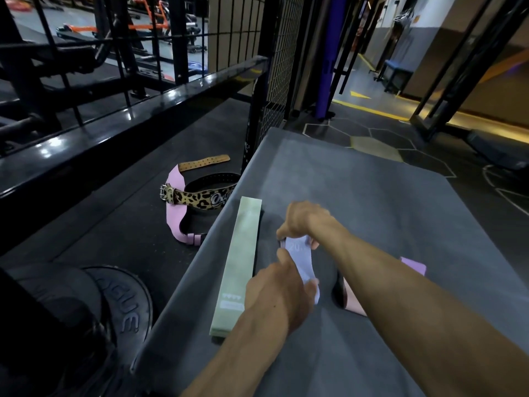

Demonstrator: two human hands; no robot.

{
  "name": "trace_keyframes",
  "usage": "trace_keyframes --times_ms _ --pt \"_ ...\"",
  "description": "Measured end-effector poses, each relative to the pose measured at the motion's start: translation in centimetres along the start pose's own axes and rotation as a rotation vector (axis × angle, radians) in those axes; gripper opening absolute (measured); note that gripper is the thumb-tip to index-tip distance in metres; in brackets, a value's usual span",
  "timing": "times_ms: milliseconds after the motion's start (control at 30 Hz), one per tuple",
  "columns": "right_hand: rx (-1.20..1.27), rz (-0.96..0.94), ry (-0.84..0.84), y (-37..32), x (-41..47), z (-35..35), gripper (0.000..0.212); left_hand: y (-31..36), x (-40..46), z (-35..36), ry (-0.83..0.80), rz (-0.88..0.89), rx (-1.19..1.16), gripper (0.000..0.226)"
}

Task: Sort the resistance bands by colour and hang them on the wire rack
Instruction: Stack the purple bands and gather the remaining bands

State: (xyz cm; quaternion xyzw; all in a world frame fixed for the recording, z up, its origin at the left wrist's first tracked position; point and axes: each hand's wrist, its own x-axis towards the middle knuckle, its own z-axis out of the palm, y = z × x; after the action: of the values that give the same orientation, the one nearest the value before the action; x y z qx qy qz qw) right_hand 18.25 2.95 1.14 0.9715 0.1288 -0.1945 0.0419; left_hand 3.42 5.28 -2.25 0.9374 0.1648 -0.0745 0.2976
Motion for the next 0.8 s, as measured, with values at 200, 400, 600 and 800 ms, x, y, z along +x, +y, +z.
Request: trace_keyframes --times_ms 200,400,600,800 --pt "-0.041 -0.001 0.001 -0.2 0.2 0.4 0.035 0.4 -0.3 1.9 0.108 0.103 0.028 0.071" --pt "-0.093 -0.009 0.034 -0.6 0.6 0.8 0.02 0.9 0.0 3.1 0.205 0.128 0.136 0.058" --pt "-0.078 -0.008 0.04 -0.3 0.8 0.7 0.028 0.5 0.5 3.2 0.223 0.115 0.138 0.051" --pt "0.127 -0.014 -0.17 1.1 0.4 -1.0 0.058 0.3 0.4 2.9 0.237 0.161 0.213 0.051"
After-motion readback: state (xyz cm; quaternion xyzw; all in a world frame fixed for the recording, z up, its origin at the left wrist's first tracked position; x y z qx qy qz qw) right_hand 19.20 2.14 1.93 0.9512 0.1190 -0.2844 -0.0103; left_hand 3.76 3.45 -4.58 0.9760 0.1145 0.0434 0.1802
